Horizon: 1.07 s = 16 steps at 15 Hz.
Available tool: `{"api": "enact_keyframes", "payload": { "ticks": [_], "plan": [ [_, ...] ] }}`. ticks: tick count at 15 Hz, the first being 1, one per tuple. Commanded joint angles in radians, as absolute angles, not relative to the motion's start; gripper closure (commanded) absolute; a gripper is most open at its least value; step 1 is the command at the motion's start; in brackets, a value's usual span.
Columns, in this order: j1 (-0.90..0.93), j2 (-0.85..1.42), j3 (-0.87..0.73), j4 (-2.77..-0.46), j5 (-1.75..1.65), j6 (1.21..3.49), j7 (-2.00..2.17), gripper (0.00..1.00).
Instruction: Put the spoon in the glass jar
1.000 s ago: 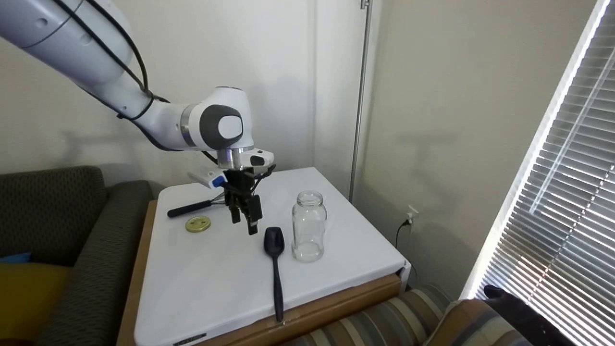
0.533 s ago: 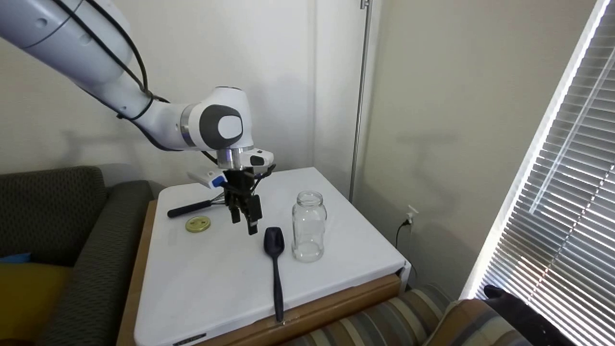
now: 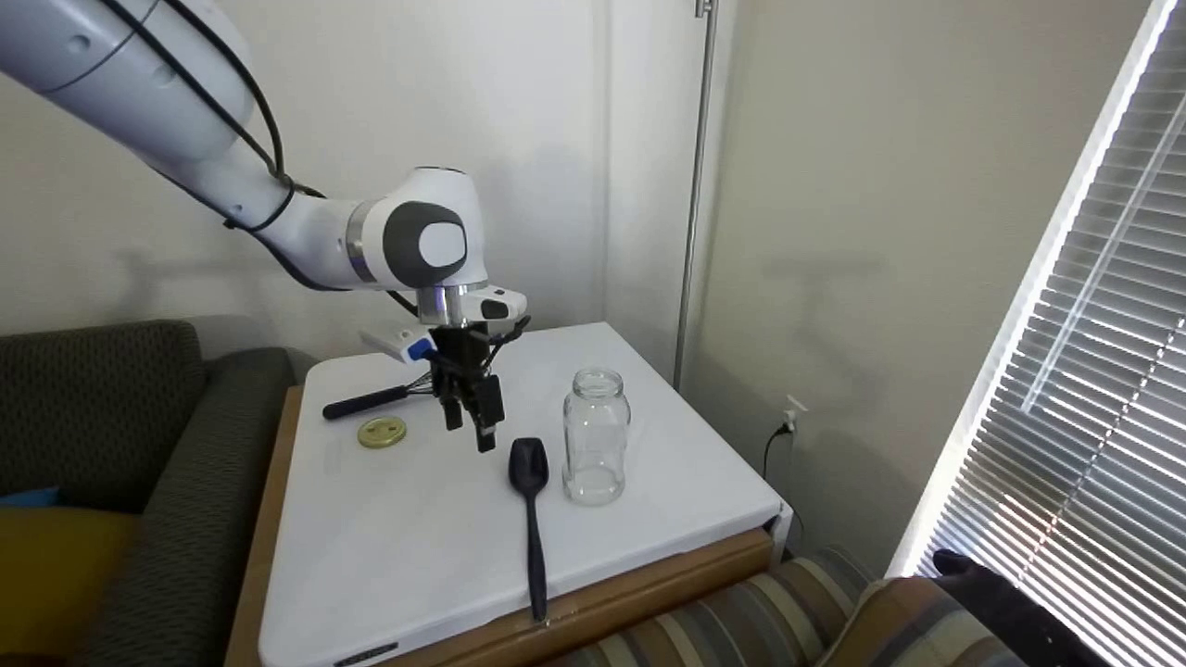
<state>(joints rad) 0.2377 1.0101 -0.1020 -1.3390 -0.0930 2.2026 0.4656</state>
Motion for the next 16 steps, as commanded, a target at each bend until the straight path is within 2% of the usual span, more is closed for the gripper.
{"api": "enact_keyframes", "payload": {
  "ticks": [1, 11, 12, 13, 16],
  "plan": [
    [0.238, 1.014, -0.102, -1.333, -0.093, 2.199, 0.466, 0.0],
    [0.245, 1.014, -0.108, -1.333, -0.098, 2.201, 0.474, 0.0],
    [0.184, 1.163, -0.073, -1.229, -0.115, 2.243, 0.308, 0.0],
    [0.247, 1.007, -0.105, -1.36, -0.098, 2.215, 0.452, 0.0],
    [0.254, 1.027, -0.111, -1.352, -0.091, 2.217, 0.492, 0.0]
  ]
}}
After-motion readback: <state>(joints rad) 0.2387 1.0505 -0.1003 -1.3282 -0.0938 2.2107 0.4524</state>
